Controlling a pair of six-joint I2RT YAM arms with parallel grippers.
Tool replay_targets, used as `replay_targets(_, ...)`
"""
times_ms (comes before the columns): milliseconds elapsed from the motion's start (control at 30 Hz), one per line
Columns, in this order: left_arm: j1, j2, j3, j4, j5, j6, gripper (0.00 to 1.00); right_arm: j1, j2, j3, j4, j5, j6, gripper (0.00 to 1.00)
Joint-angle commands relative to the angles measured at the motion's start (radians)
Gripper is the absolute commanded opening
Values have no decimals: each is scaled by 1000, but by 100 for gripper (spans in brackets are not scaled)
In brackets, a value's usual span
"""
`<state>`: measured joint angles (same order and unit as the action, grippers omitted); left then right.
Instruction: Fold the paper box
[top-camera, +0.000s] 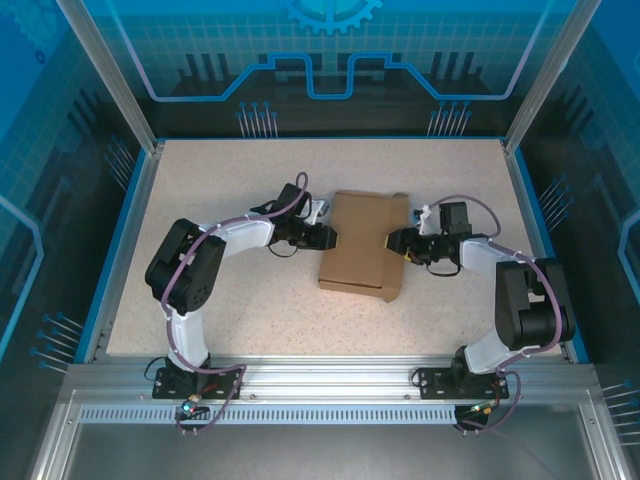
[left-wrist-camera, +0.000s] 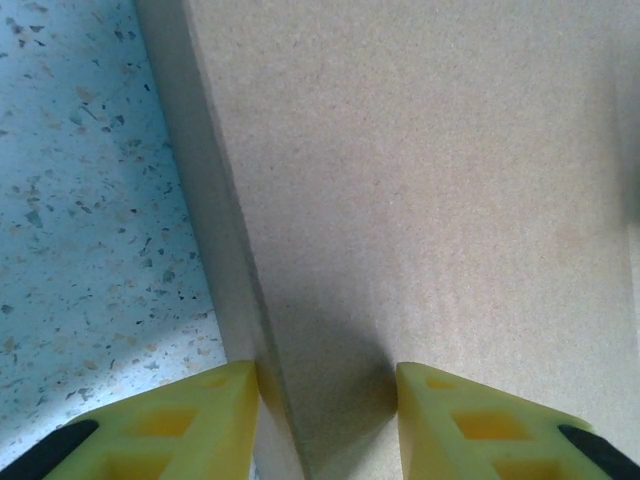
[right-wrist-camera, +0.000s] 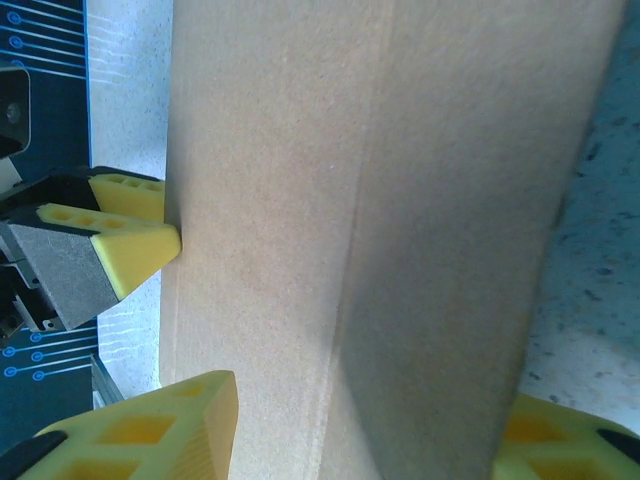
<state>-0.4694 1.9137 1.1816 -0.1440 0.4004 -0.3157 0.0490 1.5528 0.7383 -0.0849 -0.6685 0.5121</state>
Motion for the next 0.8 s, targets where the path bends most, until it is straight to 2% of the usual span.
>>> replay_targets(0,-4,9,-27,-49,2,-13,40,-23,-2,-17,-3,-43,-30,49)
replay_targets(100,-3,7,-27,-49,2,-14,40,-35,21,-25,17,-56,-29,41)
replay_targets(333,2,7,-29,-49,7,-18,39,-37,34,-46,108,-121,21,13)
replay_targets(533,9,4,-39,-44,26,-25,39,-16,-58,-76,175,-158,103,6)
replay_targets(767,10,10,-48,-42,37,-26,38,55,-143,-72,233,-138,209,5)
